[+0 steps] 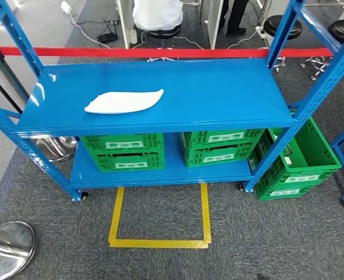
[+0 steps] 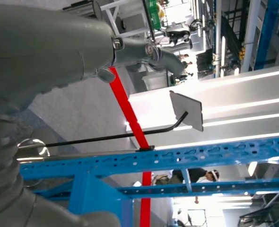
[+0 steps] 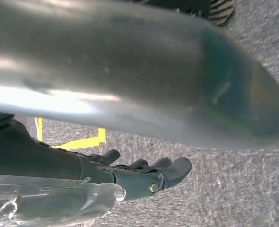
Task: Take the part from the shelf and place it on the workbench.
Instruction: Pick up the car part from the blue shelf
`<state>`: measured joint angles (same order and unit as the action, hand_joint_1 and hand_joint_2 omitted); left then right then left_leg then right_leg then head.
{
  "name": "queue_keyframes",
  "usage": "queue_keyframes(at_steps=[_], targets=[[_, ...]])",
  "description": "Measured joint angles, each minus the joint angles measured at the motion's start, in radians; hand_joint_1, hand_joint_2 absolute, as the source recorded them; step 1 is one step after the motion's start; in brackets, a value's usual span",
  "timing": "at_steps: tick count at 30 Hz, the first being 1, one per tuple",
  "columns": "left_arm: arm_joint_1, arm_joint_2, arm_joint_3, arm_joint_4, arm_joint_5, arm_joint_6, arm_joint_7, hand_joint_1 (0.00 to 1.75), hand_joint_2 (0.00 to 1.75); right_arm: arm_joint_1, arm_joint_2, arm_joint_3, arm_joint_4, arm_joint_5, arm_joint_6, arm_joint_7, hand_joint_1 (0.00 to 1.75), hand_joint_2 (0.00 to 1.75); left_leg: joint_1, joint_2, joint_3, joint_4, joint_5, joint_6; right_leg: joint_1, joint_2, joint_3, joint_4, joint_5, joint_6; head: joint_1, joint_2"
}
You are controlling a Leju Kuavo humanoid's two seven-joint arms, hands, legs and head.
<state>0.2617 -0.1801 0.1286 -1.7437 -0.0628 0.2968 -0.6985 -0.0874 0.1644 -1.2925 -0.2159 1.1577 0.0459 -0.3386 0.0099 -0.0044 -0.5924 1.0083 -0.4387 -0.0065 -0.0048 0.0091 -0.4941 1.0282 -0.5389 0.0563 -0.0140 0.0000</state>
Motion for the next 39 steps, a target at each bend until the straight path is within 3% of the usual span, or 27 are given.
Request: queue_keyframes(at_steps=[4,5,8,9,13,15,18,19,20,22,23,25,27,31,34,36,39], targets=[[0.000,0.000,0.000,0.000,0.000,0.000,0.000,0.00,1.75,0.000,0.000,0.000,0.000,0.000,0.000,0.000,0.00,0.00,0.000,0.000,0.002,0.000,-0.001,0.001,0.000,0.000,-0.001,0.007,-0.001,0.001,0.001,0.000],[0.000,0.000,-0.001,0.000,0.000,0.000,0.000,0.00,1.75,0.000,0.000,0.001,0.000,0.001,0.000,-0.001,0.00,0.00,-0.001,0.000,0.009,0.000,-0.008,0.005,0.000,-0.001,-0.050,0.081,-0.024,0.002,0.004,0.000],[0.001,0.000,-0.002,0.000,0.000,0.000,0.000,0.00,1.75,0.002,0.000,0.003,0.001,0.003,0.000,-0.001,0.00,0.00,-0.009,-0.004,0.072,-0.001,-0.061,0.011,0.010,-0.003,-0.160,0.115,0.050,-0.017,0.011,0.000],[0.001,0.000,-0.002,0.001,0.000,0.000,0.000,0.00,1.75,0.002,0.000,0.003,0.002,0.003,0.000,-0.001,0.00,0.00,-0.011,-0.005,0.088,-0.002,-0.074,0.007,0.015,-0.003,-0.145,0.046,0.096,-0.027,0.011,0.000],[0.002,0.000,-0.002,0.000,0.000,0.006,0.000,0.00,1.75,0.003,0.000,0.005,0.002,0.004,0.000,0.000,0.00,0.00,-0.013,-0.006,0.099,0.003,-0.079,-0.013,0.015,-0.003,-0.120,0.010,0.107,-0.043,0.009,0.000],[0.006,0.000,-0.001,-0.001,0.004,0.010,0.000,0.00,1.75,0.001,-0.001,0.008,0.003,0.009,-0.002,0.001,0.00,0.00,-0.012,-0.005,0.069,0.062,-0.096,-0.023,0.009,-0.003,-0.102,-0.003,0.105,-0.050,0.006,0.000],[0.028,0.000,0.011,-0.004,0.026,0.000,0.000,0.00,1.75,-0.004,0.000,0.016,0.003,0.018,-0.009,0.001,0.00,0.00,-0.007,-0.004,-0.045,0.231,-0.163,-0.039,0.005,-0.001,-0.087,-0.009,0.093,-0.057,0.003,0.000],[0.036,0.000,0.019,-0.005,0.031,-0.010,0.000,0.00,1.31,-0.005,0.000,0.019,0.003,0.020,-0.011,0.001,0.00,0.00,-0.005,-0.004,-0.074,0.260,-0.168,-0.043,0.004,0.000,-0.081,-0.009,0.087,-0.057,0.003,0.000],[0.043,-0.001,0.028,-0.006,0.035,-0.022,0.000,0.00,0.87,-0.006,0.001,0.022,0.003,0.021,-0.013,0.000,0.00,0.00,-0.003,-0.004,-0.087,0.257,-0.150,-0.047,0.002,0.001,-0.072,-0.009,0.082,-0.055,0.003,0.000],[0.050,-0.005,0.048,-0.008,0.035,-0.044,0.000,0.00,0.00,-0.011,0.003,0.025,0.003,0.020,-0.014,-0.004,0.00,0.00,0.002,-0.003,-0.066,0.160,-0.055,-0.055,-0.004,0.001,-0.052,-0.009,0.069,-0.047,0.003,0.000],[0.052,-0.008,0.057,-0.008,0.033,-0.053,0.000,0.00,0.00,-0.014,0.003,0.026,0.003,0.019,-0.015,-0.006,0.00,0.00,0.006,-0.003,-0.048,0.096,-0.011,-0.061,-0.006,0.002,-0.043,-0.007,0.061,-0.041,0.001,0.000],[0.054,-0.016,0.073,-0.009,0.027,-0.068,0.000,0.00,0.00,-0.019,0.002,0.027,0.003,0.015,-0.016,-0.008,0.00,0.00,0.010,-0.001,-0.026,0.017,0.021,-0.053,-0.003,0.002,-0.041,-0.002,0.047,-0.027,-0.006,0.000],[0.055,-0.027,0.087,-0.010,0.016,-0.081,0.000,0.00,0.00,-0.018,0.002,0.027,0.003,0.011,-0.018,-0.008,0.00,0.00,0.012,0.000,-0.025,0.006,0.018,-0.035,0.001,0.000,-0.044,-0.001,0.039,-0.020,-0.009,0.000],[0.053,-0.045,0.106,-0.010,-0.002,-0.100,0.000,0.00,0.00,-0.014,0.001,0.028,0.003,0.006,-0.021,-0.002,0.00,0.00,0.012,-0.003,-0.024,0.004,0.023,-0.024,0.004,-0.002,-0.033,-0.014,0.039,-0.038,-0.007,0.000],[0.052,-0.052,0.116,-0.010,-0.008,-0.105,0.000,0.00,0.00,-0.011,0.002,0.028,0.003,0.006,-0.023,0.002,0.00,0.00,0.010,-0.003,-0.023,0.004,0.019,-0.017,0.003,-0.002,-0.028,-0.023,0.040,-0.037,-0.007,0.000],[0.052,-0.055,0.121,-0.010,-0.009,-0.106,0.000,0.00,0.00,-0.009,0.002,0.028,0.003,0.006,-0.025,0.002,0.00,0.00,0.008,-0.003,-0.022,0.004,0.017,-0.014,0.002,-0.002,-0.027,-0.026,0.040,-0.031,-0.007,0.000],[0.051,-0.058,0.124,-0.010,-0.009,-0.107,0.000,0.00,0.00,-0.007,0.003,0.028,0.003,0.006,-0.025,0.004,0.00,0.00,0.007,-0.002,-0.022,0.004,0.016,-0.013,0.000,-0.002,-0.026,-0.030,0.040,-0.008,-0.008,0.000]])
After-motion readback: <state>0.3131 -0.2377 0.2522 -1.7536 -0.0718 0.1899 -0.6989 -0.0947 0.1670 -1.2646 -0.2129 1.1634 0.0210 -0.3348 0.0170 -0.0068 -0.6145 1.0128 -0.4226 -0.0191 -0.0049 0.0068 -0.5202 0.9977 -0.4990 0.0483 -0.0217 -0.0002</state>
